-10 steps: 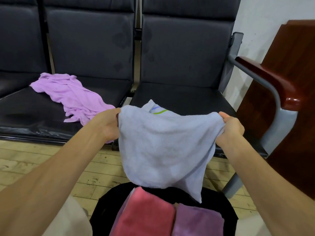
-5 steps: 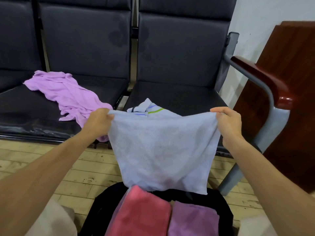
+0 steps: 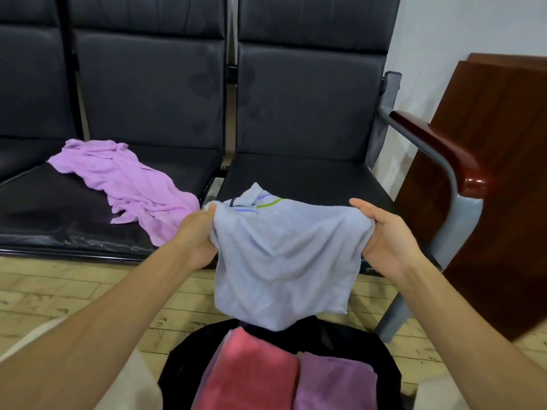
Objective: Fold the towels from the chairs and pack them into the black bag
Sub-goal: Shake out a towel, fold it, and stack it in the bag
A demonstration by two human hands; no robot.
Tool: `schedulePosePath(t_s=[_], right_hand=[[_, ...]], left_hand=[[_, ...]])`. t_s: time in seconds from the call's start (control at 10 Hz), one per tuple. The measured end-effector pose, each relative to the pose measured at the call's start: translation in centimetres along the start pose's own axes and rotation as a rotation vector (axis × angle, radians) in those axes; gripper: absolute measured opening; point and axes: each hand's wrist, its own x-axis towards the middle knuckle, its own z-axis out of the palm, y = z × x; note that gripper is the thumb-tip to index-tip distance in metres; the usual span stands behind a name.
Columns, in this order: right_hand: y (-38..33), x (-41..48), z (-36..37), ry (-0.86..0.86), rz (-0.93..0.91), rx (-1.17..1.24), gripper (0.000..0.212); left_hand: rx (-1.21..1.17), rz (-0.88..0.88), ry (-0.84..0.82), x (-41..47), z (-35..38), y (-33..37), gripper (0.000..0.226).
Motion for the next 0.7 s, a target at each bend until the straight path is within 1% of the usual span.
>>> schedulePosePath(t_s=[0.1, 0.2, 0.3, 0.4, 0.5, 0.6, 0.7], right_hand=[[-1.4, -1.3, 0.6, 0.027, -0.052, 0.076, 0.023], [-3.8, -2.5, 1.3, 0.052, -0.134, 0.11, 0.02], [-6.8, -4.0, 1.8, 0.044, -0.222, 0.128, 0.021], [-10.0, -5.8, 2.3, 0.063, -0.277, 0.166, 0.026], [-12.9, -7.4, 2.2, 0.05, -0.349, 0.074, 0.022], [-15.1, -8.9, 1.9, 0.179, -0.448, -0.024, 0.023], [-16.4, -9.8, 0.9, 0.296, -0.505, -0.055, 0.03]], left_hand=[[-0.523, -0.081, 0.062, -1.7, 0.9, 3.1, 0.022], [-0.169, 0.097, -0.141, -4.7, 1.7, 5.8, 0.02], [-0.212, 0.165, -0.291, -5.9, 2.1, 8.4, 0.035], [-0.07, 0.354, -0.321, -8.4, 2.2, 11.5, 0.028], [0.183, 0.565, -0.144, -10.9, 2.5, 13.8, 0.017], [0.339, 0.696, -0.021, -12.4, 2.2, 16.2, 0.005], [0.485, 0.726, 0.068, -13.4, 1.6, 18.3, 0.007]])
